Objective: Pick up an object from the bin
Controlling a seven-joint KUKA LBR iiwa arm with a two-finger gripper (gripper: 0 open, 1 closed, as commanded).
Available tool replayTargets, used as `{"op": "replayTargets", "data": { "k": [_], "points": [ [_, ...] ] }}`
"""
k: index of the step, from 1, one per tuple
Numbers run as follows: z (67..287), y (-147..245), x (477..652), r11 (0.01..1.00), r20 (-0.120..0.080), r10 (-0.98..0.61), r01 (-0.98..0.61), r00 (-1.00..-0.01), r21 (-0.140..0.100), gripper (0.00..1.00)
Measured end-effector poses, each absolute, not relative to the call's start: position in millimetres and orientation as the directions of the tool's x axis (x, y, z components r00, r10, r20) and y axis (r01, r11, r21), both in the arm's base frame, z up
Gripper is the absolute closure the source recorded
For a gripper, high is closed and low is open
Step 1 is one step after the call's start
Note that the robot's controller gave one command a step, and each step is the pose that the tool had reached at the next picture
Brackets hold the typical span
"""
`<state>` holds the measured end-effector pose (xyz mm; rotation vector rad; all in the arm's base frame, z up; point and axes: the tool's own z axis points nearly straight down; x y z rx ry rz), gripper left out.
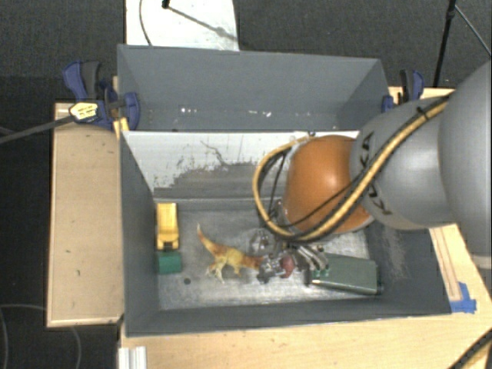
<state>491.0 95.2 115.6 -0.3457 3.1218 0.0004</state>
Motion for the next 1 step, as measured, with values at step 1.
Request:
{"op": "replayTargets", "data": {
  "k": [1],
  "points": [
    [125.6, 95.3, 491.6, 0.976, -0.004, -0.219, -0.219, -0.976, 0.0, 1.0]
  ]
}}
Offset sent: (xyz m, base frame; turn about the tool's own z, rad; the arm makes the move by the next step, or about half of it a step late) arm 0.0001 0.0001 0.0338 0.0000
